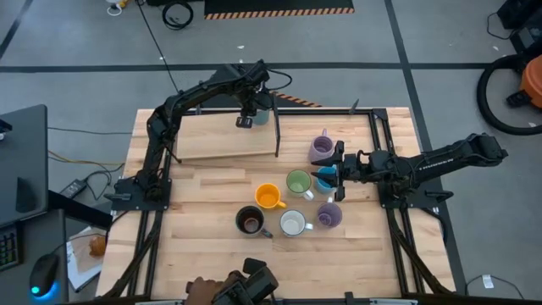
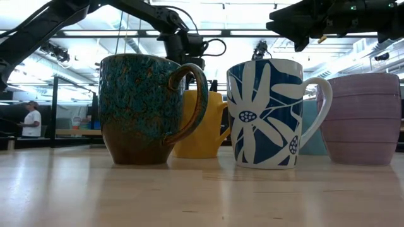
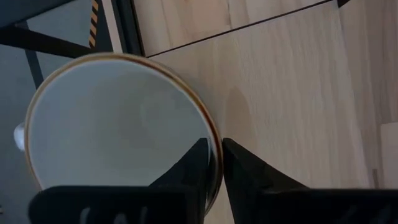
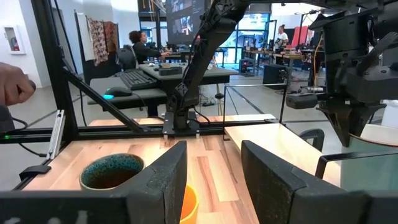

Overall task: Place coffee mugs
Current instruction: Put the light green mug on the shelf

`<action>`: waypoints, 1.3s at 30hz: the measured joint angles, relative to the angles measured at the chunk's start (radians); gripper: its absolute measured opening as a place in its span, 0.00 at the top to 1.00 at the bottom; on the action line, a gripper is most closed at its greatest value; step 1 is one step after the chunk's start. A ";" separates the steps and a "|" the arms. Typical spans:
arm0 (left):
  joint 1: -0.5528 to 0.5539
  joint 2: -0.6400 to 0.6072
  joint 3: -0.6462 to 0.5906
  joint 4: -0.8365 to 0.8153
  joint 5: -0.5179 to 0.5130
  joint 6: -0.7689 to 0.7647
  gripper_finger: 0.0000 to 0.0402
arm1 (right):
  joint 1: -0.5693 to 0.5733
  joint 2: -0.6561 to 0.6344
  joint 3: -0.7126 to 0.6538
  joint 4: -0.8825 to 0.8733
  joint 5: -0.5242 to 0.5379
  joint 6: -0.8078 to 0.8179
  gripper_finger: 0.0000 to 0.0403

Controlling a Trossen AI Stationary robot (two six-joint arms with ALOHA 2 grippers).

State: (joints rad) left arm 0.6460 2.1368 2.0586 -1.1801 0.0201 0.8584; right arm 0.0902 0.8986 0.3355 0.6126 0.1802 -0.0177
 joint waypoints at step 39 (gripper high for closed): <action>0.012 -0.027 0.236 -0.188 -0.131 -0.204 0.56 | 0.000 0.000 0.000 -0.004 0.000 -0.011 0.61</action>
State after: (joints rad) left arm 0.6583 2.1101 2.2944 -1.3680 -0.1111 0.6545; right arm 0.0902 0.8982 0.3355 0.6090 0.1802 -0.0284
